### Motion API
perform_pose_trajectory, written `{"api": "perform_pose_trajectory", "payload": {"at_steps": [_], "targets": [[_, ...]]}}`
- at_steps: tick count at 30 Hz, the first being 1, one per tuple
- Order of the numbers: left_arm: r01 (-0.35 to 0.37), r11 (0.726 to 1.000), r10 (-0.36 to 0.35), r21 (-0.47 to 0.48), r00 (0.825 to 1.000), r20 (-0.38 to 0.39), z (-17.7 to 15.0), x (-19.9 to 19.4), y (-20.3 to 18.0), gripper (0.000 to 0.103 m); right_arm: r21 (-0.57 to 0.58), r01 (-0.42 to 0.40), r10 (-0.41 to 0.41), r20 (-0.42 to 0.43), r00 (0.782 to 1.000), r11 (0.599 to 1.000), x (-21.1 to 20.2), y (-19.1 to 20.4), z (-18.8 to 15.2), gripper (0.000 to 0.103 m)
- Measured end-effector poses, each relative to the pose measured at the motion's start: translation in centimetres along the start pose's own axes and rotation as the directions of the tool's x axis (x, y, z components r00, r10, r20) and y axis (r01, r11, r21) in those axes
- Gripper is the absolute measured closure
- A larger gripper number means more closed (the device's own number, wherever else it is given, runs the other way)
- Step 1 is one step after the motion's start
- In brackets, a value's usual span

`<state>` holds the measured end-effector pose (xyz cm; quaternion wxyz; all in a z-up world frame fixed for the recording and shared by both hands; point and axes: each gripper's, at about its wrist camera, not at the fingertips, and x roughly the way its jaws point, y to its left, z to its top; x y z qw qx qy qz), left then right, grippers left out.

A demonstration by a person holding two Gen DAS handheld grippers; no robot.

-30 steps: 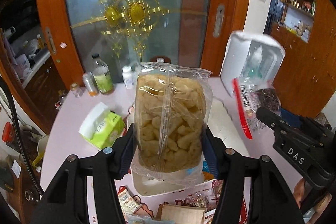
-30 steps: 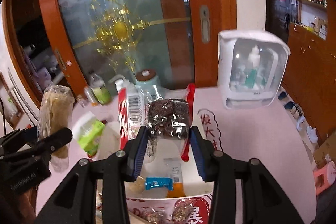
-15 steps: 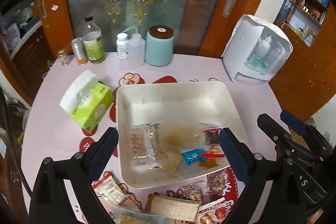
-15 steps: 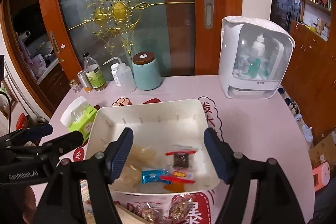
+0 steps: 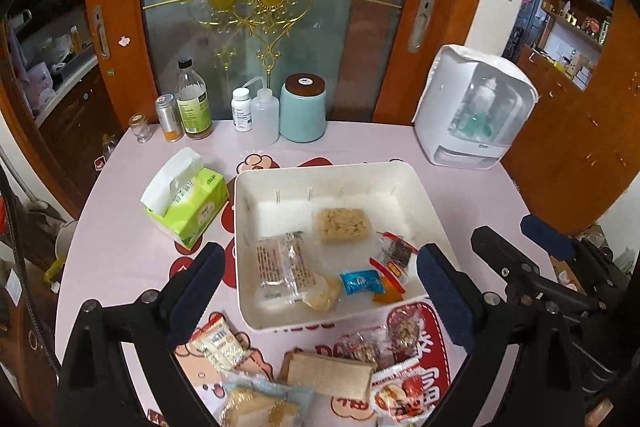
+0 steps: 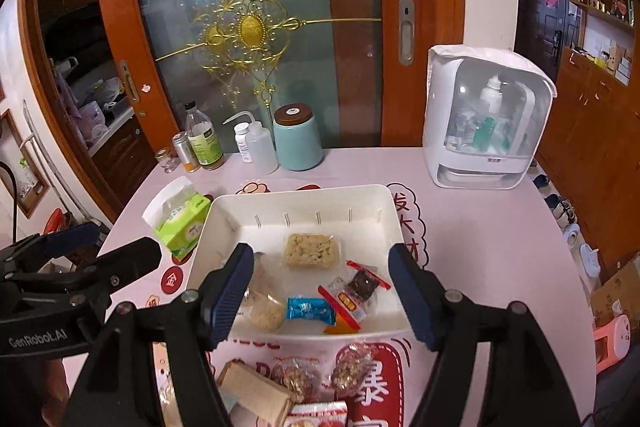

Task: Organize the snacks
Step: 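Move both tools back over the snack pile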

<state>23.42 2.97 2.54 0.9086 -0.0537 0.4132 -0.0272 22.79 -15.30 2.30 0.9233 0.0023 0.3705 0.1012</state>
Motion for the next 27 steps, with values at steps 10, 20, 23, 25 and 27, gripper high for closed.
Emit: {"api": "perform_pose_trajectory", "payload": {"at_steps": [10,20,23,25,27], "targets": [[-0.051,0.998,0.047,0.038,0.994,0.095,-5.3,-8.0,-1.1,0.007,-0.078,-0.042,0.043,0.008,0.999,0.996,-5.2,1.0,-3.2,0.032],[-0.209,0.974,0.219,-0.090,0.968,0.123,-11.2,-15.5,5.6,0.007,-0.194,-0.193,0.185,-0.057,0.981,0.962,-6.9,6.4,-6.9,0.033],[-0.257,0.958,0.270,-0.128,0.958,0.100,-12.9,-16.5,8.0,0.007,-0.219,-0.246,0.227,-0.109,0.968,0.944,-6.1,8.7,-8.5,0.032],[-0.274,0.950,0.288,-0.151,0.954,0.083,-14.1,-17.0,9.9,0.007,-0.223,-0.271,0.242,-0.149,0.959,0.936,-5.4,10.1,-9.5,0.033],[-0.283,0.946,0.297,-0.160,0.952,0.073,-14.9,-17.0,11.4,0.007,-0.210,-0.299,0.261,-0.191,0.946,0.931,-4.6,11.4,-10.4,0.032]]}}
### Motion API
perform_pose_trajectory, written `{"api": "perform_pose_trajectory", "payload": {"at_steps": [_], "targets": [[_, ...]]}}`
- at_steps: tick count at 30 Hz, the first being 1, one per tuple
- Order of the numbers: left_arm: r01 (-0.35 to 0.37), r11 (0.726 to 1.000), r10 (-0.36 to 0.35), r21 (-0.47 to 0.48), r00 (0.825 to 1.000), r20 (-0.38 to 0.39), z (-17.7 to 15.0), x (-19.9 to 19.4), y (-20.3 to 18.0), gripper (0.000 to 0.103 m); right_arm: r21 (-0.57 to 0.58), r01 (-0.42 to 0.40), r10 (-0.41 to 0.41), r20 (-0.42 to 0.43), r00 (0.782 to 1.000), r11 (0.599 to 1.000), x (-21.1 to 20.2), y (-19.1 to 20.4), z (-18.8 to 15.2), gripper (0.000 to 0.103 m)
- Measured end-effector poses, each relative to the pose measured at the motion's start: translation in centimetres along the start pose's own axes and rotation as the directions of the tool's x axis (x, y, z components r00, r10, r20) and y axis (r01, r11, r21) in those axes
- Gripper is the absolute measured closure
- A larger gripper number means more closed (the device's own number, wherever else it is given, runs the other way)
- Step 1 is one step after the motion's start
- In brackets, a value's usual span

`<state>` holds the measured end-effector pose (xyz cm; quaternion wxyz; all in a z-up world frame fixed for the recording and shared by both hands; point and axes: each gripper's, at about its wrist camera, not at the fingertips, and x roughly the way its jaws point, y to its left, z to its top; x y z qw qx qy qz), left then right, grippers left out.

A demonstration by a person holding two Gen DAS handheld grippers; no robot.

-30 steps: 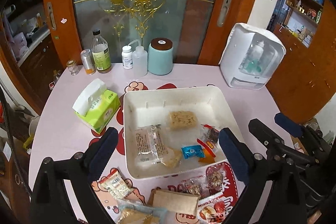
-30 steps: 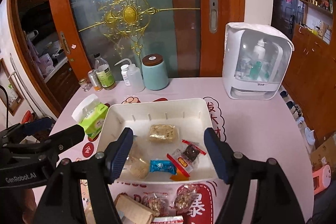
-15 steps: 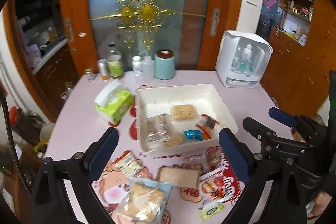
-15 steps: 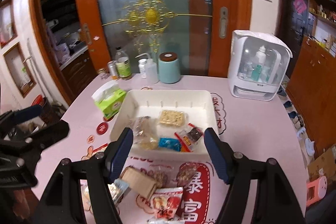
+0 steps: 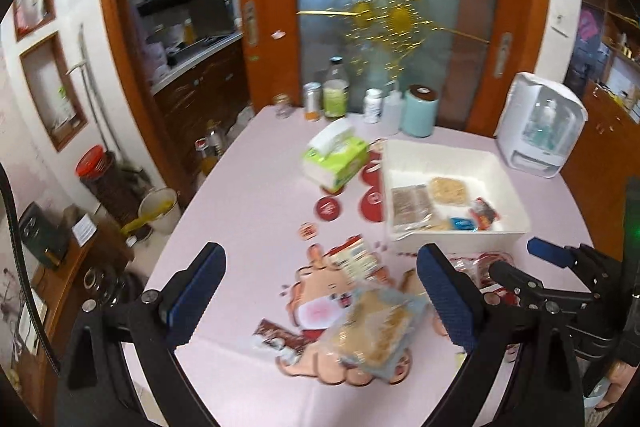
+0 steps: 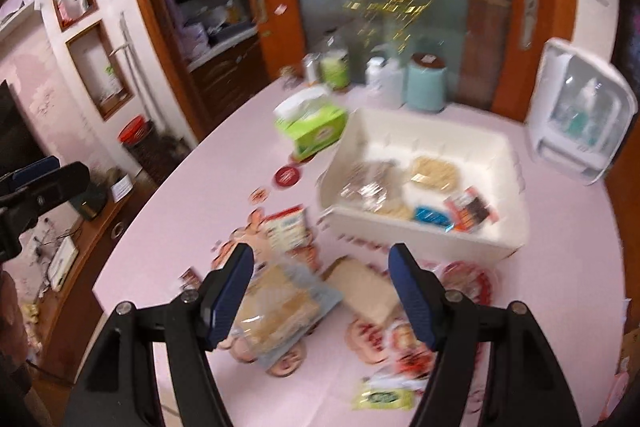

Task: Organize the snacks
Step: 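Move both tools back over the snack pile, then grasp the blue-edged bread bag with the right tool while the left tool grasps the chocolate bar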

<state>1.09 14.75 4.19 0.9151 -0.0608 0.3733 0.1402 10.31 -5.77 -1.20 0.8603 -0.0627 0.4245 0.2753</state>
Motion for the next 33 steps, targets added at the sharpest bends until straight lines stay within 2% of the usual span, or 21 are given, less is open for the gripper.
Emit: {"api": "perform_pose_trajectory", "payload": {"at_steps": [1,5,9,12,13,16,17,18,19,24,27,29,33], "targets": [[-0.008,1.000,0.008,0.000,1.000,-0.006,-0.4,0.3,0.9,0.007,0.010,-0.012,0.013,-0.015,1.000,1.000,0.5,0.5,-0.2,0.032],[-0.021,0.998,0.024,0.056,0.998,-0.065,-1.8,3.1,4.0,0.007,0.048,-0.019,0.024,-0.092,0.995,0.999,3.4,2.5,-1.3,0.010],[0.011,0.986,0.017,0.164,0.985,-0.172,-3.6,7.5,6.6,0.007,0.112,0.024,-0.005,-0.168,0.986,0.993,6.7,3.4,-2.7,0.010],[0.090,0.960,-0.024,0.264,0.969,-0.246,-5.8,10.9,7.9,0.007,0.236,0.052,0.005,-0.231,0.973,0.970,10.1,3.1,-4.2,0.006],[0.129,0.943,-0.043,0.307,0.962,-0.270,-6.7,12.1,8.3,0.007,0.278,0.057,0.014,-0.247,0.969,0.959,10.9,2.9,-4.8,0.001],[0.237,0.884,-0.100,0.402,0.938,-0.331,-8.8,14.6,8.4,0.007,0.404,0.102,0.016,-0.280,0.960,0.909,13.8,2.3,-6.6,0.000],[0.298,0.847,-0.141,0.440,0.924,-0.354,-9.7,15.5,8.4,0.007,0.436,0.122,0.011,-0.290,0.957,0.892,14.6,2.3,-7.3,0.000],[0.326,0.823,-0.157,0.465,0.917,-0.366,-10.3,16.0,8.3,0.007,0.459,0.134,0.009,-0.297,0.955,0.878,15.4,2.2,-7.8,0.000],[0.353,0.783,-0.159,0.512,0.909,-0.384,-11.2,16.9,8.1,0.007,0.479,0.154,0.003,-0.311,0.950,0.864,16.2,2.2,-8.2,0.000],[0.428,0.616,-0.176,0.661,0.893,-0.413,-13.8,18.9,6.3,0.007,0.536,0.215,-0.005,-0.365,0.931,0.817,18.8,2.9,-10.1,0.000],[0.457,0.544,-0.177,0.704,0.882,-0.436,-14.8,20.1,5.4,0.007,0.534,0.253,-0.026,-0.395,0.918,0.807,20.1,3.4,-11.0,0.000],[0.477,0.510,-0.172,0.716,0.872,-0.459,-15.3,21.0,4.7,0.007,0.509,0.266,-0.068,-0.375,0.924,0.818,20.2,4.0,-10.8,0.000],[0.520,0.474,-0.184,0.711,0.848,-0.497,-15.8,22.3,4.1,0.007,0.500,0.294,-0.096,-0.383,0.919,0.815,20.4,4.4,-10.5,0.000]]}}
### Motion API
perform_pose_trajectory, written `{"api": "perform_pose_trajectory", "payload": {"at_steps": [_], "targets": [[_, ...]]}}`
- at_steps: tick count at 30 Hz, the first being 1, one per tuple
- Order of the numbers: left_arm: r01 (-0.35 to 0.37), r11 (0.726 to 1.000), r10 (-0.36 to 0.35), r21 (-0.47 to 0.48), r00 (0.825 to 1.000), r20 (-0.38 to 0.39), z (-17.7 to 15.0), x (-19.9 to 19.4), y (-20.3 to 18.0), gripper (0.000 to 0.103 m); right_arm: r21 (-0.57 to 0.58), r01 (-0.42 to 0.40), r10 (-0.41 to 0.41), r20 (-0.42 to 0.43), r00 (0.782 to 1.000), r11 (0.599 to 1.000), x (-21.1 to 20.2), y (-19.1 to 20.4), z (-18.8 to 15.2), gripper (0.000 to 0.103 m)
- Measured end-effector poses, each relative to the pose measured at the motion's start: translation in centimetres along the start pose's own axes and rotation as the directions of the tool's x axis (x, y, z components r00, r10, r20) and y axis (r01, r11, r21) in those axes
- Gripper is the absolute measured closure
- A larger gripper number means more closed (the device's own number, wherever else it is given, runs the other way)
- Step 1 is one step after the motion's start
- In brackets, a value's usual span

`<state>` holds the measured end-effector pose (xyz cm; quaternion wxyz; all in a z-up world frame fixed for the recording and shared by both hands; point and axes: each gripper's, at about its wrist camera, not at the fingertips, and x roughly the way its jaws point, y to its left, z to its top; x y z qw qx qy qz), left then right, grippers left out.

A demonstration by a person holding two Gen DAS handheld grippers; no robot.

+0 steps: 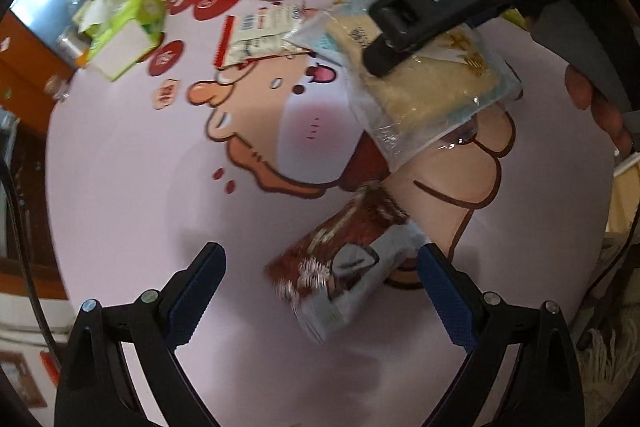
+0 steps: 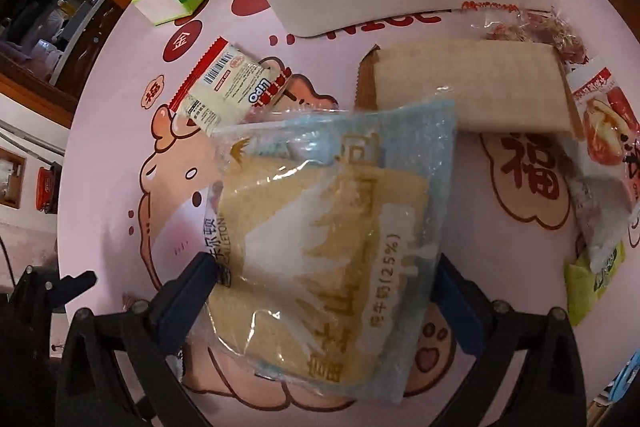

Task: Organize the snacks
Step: 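Grasp the blue-edged bread bag with the right tool while the left tool grasps the chocolate bar, then carry both snacks into the white tray and open both tools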

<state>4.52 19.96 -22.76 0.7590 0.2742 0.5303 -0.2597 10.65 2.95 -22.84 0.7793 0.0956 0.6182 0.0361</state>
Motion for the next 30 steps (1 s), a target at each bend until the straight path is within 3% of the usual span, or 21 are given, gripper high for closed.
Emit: {"api": "perform_pose_trajectory", "payload": {"at_steps": [3,6,10,13,14,15,16,20,24,30], "targets": [[-0.012,1.000,0.012,0.010,1.000,-0.018,0.2,0.9,0.1,0.006,-0.004,0.002,-0.002,-0.020,1.000,1.000,0.1,0.2,0.3,0.000],[0.026,1.000,-0.026,-0.012,1.000,-0.011,0.3,1.0,0.8,0.007,-0.020,0.001,-0.001,-0.042,0.999,1.000,0.1,0.2,0.3,0.001],[0.083,0.994,-0.085,-0.067,0.996,-0.022,0.6,1.4,1.4,0.014,-0.041,-0.042,0.041,-0.035,0.999,0.998,-0.2,0.5,0.7,0.030],[0.115,0.989,-0.117,-0.097,0.993,-0.019,0.7,1.3,1.7,0.026,-0.006,-0.090,0.090,-0.025,0.996,0.996,-0.5,-0.6,0.7,0.050],[0.117,0.988,-0.119,-0.098,0.993,-0.016,0.8,1.2,1.6,0.035,0.006,-0.113,0.113,-0.025,0.993,0.994,-0.6,-1.1,0.7,0.055],[0.117,0.988,-0.119,-0.098,0.993,-0.009,0.8,0.9,1.4,0.056,0.018,-0.138,0.138,-0.025,0.990,0.990,-0.7,-1.6,0.7,0.057],[0.117,0.988,-0.118,-0.102,0.993,0.001,0.8,0.5,1.1,0.065,0.026,-0.152,0.152,-0.025,0.988,0.988,-0.9,-2.1,0.6,0.060],[0.133,0.971,-0.139,-0.201,0.990,-0.018,1.1,0.2,1.4,0.070,0.001,-0.134,0.134,0.003,0.991,0.991,-2.2,-2.0,0.1,0.067],[0.194,0.923,-0.204,-0.332,0.979,0.003,1.0,-0.6,2.4,0.071,-0.049,-0.115,0.117,0.046,0.992,0.992,-4.2,-1.6,-0.2,0.074],[0.164,0.888,-0.135,-0.429,0.986,0.098,1.3,-5.6,3.5,0.071,-0.114,-0.104,0.119,0.136,0.984,0.988,-8.5,-2.1,-1.0,0.076]]}}
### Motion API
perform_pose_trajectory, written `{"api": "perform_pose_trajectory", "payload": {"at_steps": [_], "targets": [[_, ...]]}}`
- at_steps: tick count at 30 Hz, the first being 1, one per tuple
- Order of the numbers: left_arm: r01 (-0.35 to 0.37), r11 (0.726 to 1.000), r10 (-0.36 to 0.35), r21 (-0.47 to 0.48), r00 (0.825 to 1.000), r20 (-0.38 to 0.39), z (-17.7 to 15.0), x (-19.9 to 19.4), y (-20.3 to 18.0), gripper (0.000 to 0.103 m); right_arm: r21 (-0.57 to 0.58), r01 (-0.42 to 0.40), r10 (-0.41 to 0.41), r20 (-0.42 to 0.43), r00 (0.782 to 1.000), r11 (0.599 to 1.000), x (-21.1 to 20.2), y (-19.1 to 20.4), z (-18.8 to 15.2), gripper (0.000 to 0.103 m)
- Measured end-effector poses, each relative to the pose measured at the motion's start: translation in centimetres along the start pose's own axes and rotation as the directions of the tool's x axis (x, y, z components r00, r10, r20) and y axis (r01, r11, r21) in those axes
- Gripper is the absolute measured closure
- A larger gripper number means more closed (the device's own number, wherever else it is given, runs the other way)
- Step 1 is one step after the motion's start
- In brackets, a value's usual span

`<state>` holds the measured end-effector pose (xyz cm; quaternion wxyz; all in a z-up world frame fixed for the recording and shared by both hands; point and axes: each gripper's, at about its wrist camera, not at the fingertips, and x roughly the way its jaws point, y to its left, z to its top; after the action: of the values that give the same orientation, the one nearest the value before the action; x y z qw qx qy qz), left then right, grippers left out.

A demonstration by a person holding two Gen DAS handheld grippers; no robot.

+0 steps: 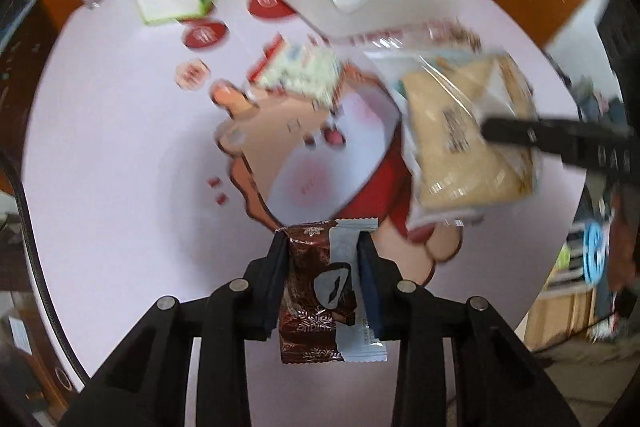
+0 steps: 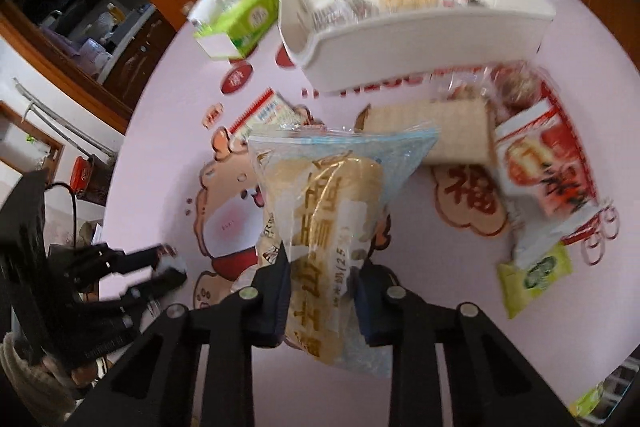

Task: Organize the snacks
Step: 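Carry both snacks into the white tray and open both tools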

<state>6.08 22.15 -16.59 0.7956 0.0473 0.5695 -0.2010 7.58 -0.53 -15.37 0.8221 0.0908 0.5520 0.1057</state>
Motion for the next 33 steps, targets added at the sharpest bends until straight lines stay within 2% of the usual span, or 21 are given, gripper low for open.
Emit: {"api": "perform_pose_trajectory", "payload": {"at_steps": [5,9,13,17,20,23,26,28,33], "targets": [[-0.030,0.999,0.034,-0.044,0.994,0.104,2.7,-4.4,-1.0,0.071,-0.016,0.019,-0.017,0.113,0.993,1.000,-5.2,-0.4,0.8,0.076],[-0.033,0.999,0.038,-0.028,0.978,0.204,5.8,-7.8,-3.5,0.071,-0.034,0.046,-0.037,0.223,0.974,0.998,-10.1,-1.4,2.5,0.076],[-0.014,0.999,0.023,-0.031,0.951,0.310,9.2,-11.3,-6.0,0.071,-0.064,0.093,-0.066,0.344,0.937,0.994,-15.3,-3.4,5.7,0.076],[-0.008,0.997,0.039,-0.079,0.919,0.391,13.6,-13.4,-8.6,0.071,-0.100,0.112,-0.057,0.439,0.897,0.989,-19.3,-5.8,9.6,0.076],[-0.042,0.991,0.092,-0.123,0.896,0.435,17.2,-14.0,-10.4,0.071,-0.135,0.114,-0.033,0.493,0.869,0.984,-21.4,-7.6,12.7,0.076],[-0.084,0.983,0.153,-0.166,0.874,0.462,20.3,-14.2,-12.4,0.071,-0.165,0.111,-0.008,0.523,0.853,0.980,-22.1,-9.4,15.6,0.075],[-0.105,0.968,0.205,-0.229,0.856,0.475,24.0,-13.3,-13.2,0.071,-0.186,0.103,0.008,0.518,0.855,0.977,-21.1,-10.8,18.8,0.075],[-0.109,0.954,0.235,-0.278,0.850,0.471,26.4,-12.2,-13.2,0.071,-0.187,0.101,0.006,0.500,0.866,0.977,-19.6,-11.7,20.7,0.075],[-0.136,0.917,0.298,-0.374,0.859,0.417,30.5,-9.0,-11.6,0.069,-0.190,0.119,-0.024,0.440,0.898,0.975,-14.7,-12.3,24.5,0.074]]}}
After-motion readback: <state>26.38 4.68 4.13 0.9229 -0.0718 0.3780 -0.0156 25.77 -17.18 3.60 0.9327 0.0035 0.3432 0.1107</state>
